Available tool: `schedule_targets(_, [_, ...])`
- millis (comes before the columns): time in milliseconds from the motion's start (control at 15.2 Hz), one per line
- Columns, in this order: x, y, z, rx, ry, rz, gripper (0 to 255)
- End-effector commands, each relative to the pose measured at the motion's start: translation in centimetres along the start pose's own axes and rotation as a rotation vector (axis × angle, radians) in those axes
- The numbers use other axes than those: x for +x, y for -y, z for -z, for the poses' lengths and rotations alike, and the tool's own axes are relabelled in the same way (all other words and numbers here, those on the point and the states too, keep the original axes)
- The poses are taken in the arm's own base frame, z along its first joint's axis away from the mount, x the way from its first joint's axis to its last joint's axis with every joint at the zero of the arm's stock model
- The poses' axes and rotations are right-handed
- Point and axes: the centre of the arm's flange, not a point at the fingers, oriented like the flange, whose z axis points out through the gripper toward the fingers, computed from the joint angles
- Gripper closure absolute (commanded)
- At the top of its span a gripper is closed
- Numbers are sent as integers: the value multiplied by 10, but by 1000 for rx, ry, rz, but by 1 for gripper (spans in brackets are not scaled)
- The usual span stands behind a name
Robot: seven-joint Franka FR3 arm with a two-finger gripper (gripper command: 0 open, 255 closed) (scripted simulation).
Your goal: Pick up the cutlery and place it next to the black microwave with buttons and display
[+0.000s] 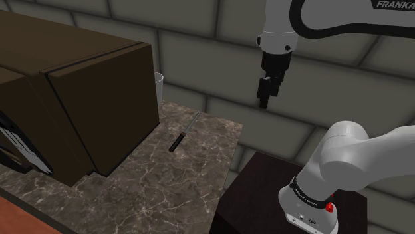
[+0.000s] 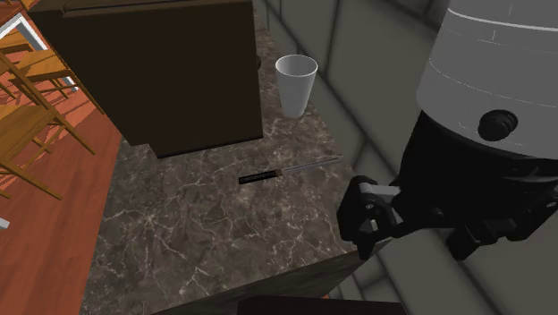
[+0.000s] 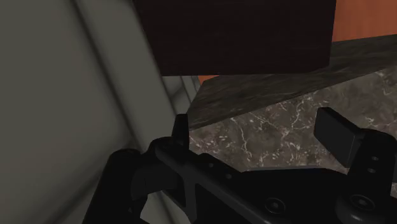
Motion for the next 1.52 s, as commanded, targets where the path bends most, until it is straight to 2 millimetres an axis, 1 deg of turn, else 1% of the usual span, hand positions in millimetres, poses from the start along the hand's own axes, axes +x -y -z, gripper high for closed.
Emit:
schedule_targets(0, [0, 0, 0, 0, 0, 0, 0])
schedule_targets(396, [42, 53, -31, 34, -9, -249, 0])
schedule_targets(792, [97, 94, -59, 68, -19, -497, 0])
schedule_targets(1122, [149, 119, -81, 97, -27, -704, 0])
schedule_targets(1452, [206, 132, -103, 125, -35, -912, 0])
